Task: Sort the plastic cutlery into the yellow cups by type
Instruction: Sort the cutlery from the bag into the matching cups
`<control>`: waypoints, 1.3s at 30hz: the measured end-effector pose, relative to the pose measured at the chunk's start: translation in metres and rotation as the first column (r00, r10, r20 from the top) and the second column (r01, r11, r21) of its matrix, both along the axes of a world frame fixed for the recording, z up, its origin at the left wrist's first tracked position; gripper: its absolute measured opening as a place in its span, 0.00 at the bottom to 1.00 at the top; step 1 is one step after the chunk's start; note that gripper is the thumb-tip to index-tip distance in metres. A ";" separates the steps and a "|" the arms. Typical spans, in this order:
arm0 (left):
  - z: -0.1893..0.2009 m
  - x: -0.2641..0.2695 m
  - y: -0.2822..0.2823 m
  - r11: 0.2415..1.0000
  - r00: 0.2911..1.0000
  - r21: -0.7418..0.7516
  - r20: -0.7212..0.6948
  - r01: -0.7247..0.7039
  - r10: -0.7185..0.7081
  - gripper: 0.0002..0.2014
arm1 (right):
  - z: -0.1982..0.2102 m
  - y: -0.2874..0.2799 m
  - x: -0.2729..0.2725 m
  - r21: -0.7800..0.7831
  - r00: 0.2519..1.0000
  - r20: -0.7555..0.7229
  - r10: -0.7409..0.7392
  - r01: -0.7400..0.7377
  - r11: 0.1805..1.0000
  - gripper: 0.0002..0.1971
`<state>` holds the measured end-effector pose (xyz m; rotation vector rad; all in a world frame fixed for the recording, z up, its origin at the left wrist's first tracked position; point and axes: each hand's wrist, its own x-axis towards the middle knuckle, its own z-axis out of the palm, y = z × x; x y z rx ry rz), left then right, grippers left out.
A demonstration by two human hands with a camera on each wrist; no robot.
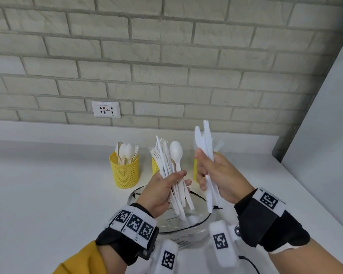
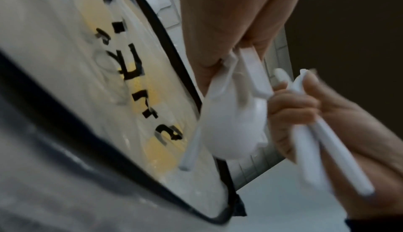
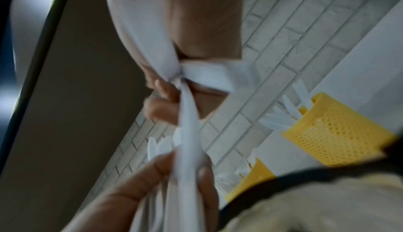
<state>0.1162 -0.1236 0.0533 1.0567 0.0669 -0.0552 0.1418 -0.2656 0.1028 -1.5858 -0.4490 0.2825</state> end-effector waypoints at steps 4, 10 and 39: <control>-0.002 0.000 -0.006 0.993 0.994 0.114 0.099 0.038 -0.049 0.14 | 0.002 0.013 0.000 -0.113 0.988 0.142 -0.065 0.081 0.990 0.09; -0.006 0.000 -0.007 0.985 0.984 0.138 0.131 0.104 -0.122 0.20 | -0.010 0.024 0.002 -0.181 0.966 0.209 -0.153 0.192 0.965 0.08; 0.008 0.016 0.009 0.956 0.993 -0.270 -0.028 -0.116 0.113 0.13 | 0.005 0.017 0.000 0.346 0.994 0.075 -0.084 0.053 0.937 0.12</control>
